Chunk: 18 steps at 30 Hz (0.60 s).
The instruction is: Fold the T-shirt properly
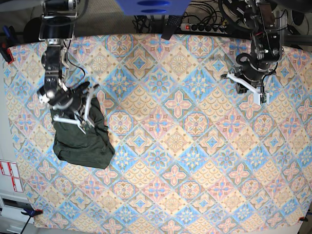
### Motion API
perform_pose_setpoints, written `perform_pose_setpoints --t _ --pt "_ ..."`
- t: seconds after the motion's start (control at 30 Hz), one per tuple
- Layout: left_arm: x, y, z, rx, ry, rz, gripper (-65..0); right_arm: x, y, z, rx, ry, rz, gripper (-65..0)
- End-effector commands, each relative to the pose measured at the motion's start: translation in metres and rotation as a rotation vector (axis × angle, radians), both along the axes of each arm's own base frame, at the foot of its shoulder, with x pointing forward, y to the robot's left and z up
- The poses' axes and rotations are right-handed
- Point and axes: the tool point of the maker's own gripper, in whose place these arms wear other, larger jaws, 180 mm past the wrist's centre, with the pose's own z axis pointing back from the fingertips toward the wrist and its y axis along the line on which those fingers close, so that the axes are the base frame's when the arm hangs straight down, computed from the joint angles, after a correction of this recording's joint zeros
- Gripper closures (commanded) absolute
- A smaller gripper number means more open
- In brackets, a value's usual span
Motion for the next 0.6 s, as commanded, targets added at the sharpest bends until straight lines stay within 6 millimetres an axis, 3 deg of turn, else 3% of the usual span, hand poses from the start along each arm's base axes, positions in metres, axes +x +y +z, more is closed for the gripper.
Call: perform_pose_setpoints --t 0.0,0.3,0.57 --pt "0.004 0.0 0.017 0.018 -0.054 -0.016 0.0 -0.004 -0.01 0.009 -0.031 -0.022 -0.01 0.0" --pt "-0.049 -0.001 0.001 0.029 0.054 -0.025 0.0 -0.092 -0.009 0.003 0.039 0.059 -0.065 0.0" --pt "-0.099 -0.003 -0.01 0.034 0.165 -0.036 0.0 -0.153 -0.038 -0.004 0.166 0.146 -0.233 0.0"
